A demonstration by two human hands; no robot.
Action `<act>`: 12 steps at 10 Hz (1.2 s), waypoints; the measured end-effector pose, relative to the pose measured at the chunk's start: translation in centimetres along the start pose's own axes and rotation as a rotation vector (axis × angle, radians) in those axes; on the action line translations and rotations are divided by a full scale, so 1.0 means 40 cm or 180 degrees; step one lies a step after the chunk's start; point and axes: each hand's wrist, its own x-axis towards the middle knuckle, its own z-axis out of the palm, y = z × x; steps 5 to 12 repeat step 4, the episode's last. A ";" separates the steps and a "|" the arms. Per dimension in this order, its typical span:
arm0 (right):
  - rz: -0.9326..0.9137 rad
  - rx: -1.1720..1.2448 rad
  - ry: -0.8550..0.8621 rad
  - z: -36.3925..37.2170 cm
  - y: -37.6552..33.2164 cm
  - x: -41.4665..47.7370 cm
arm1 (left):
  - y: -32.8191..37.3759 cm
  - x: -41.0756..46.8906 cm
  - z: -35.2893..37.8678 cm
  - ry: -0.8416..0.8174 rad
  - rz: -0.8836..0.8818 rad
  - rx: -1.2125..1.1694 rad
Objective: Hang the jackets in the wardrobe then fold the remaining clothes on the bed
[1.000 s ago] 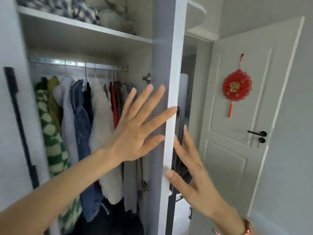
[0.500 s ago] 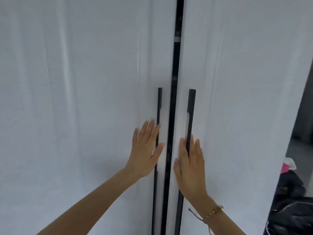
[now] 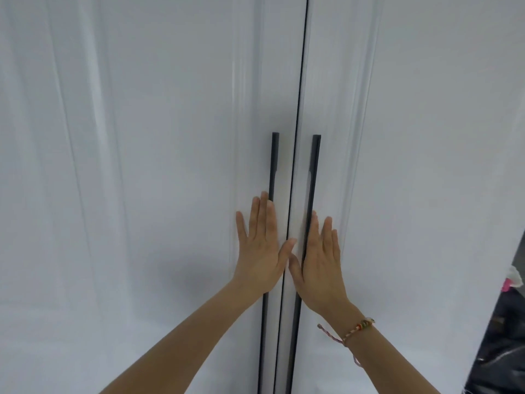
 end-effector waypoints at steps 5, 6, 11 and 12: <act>0.0640 0.0933 -0.0616 -0.166 -0.045 0.050 | 0.007 0.013 -0.061 -0.0793 -0.0174 -0.0538; 0.0640 0.0933 -0.0616 -0.166 -0.045 0.050 | 0.007 0.013 -0.061 -0.0793 -0.0174 -0.0538; 0.0640 0.0933 -0.0616 -0.166 -0.045 0.050 | 0.007 0.013 -0.061 -0.0793 -0.0174 -0.0538; 0.0640 0.0933 -0.0616 -0.166 -0.045 0.050 | 0.007 0.013 -0.061 -0.0793 -0.0174 -0.0538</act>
